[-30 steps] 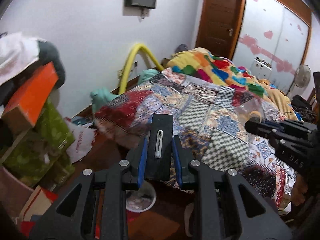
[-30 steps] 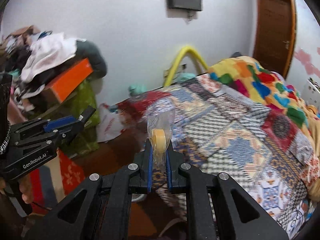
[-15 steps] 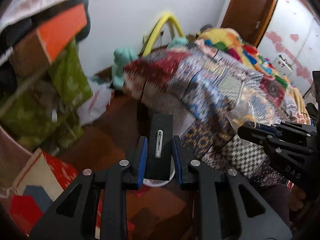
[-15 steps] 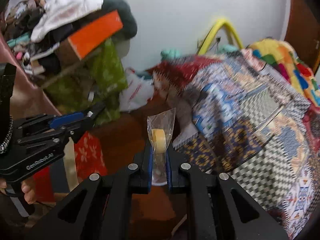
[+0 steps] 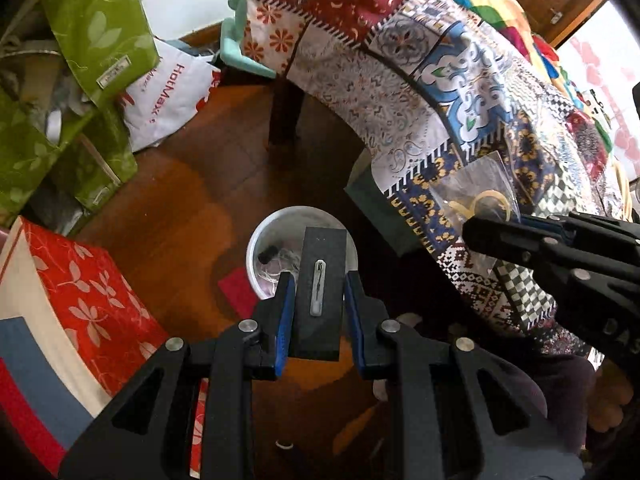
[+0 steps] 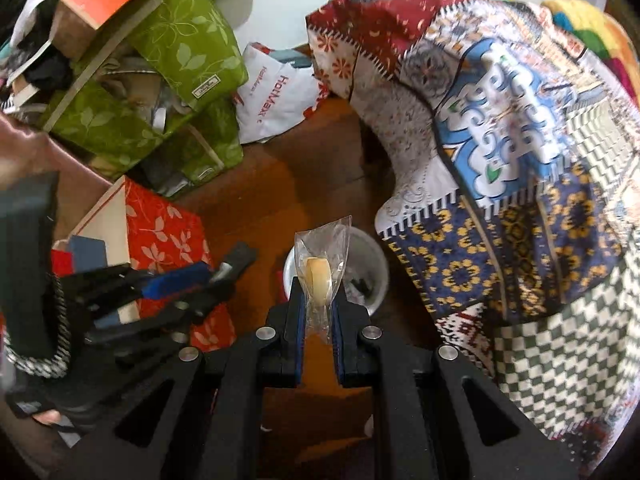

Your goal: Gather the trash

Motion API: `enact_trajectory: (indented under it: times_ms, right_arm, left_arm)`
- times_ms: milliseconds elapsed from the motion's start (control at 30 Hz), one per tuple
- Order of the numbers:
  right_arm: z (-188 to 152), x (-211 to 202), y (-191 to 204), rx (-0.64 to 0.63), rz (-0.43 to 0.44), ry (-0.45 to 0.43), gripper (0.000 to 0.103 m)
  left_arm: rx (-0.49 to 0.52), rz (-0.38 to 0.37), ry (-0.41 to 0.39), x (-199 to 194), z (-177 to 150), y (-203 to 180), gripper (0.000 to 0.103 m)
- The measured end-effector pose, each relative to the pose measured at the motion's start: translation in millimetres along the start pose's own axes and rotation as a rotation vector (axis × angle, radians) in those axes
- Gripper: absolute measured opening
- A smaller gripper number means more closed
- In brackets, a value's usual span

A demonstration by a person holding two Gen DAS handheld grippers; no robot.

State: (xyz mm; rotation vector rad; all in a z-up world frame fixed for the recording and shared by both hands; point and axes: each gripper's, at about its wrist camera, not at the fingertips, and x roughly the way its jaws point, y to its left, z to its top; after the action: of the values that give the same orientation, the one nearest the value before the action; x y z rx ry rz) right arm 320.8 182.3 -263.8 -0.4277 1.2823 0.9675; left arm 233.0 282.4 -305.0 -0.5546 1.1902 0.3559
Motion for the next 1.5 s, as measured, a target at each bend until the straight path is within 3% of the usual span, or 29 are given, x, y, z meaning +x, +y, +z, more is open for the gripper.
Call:
enact_trajectory:
  times_ms: [167,333,567,700,933,1100,1267,1500]
  right_arm:
    - [13,-1,-5,0.012,0.057,-0.038,0.012]
    - [21,1,-11,0.05,0.067,-0.04,0.046]
    - [11,-17,-15,0.059,0.043,-0.069,0.046]
    - [-7,-53,-13,0.046,-0.017,-0.147,0.046]
    - [-52,-142,-5,0.053,-0.142,-0.344,0.046]
    - [-103,-219,10,0.076,-0.263,-0.529,0.046]
    - [-159,-281,26,0.138,-0.329,-0.699,0.046]
    - [-230,-339,65,0.2,-0.456,-0.91,0.046]
  left_arm:
    - [-0.01,-0.018,-0.018,2,20,-3,0.024]
    - [-0.015,0.013,-0.02,1,32,-3,0.032]
    - [0.007,0.043,-0.048,-17,23,-2,0.032]
    - [0.028,0.035,-0.103,-48,13,-9,0.032]
    - [0.157,0.037,-0.273,-133,-12,-51,0.032]
    - [0.265,-0.008,-0.435,-208,-41,-90,0.032]
    - [0.368,-0.067,-0.606,-277,-86,-127,0.041]
    - [0.445,-0.19,-0.777,-348,-158,-155,0.042]
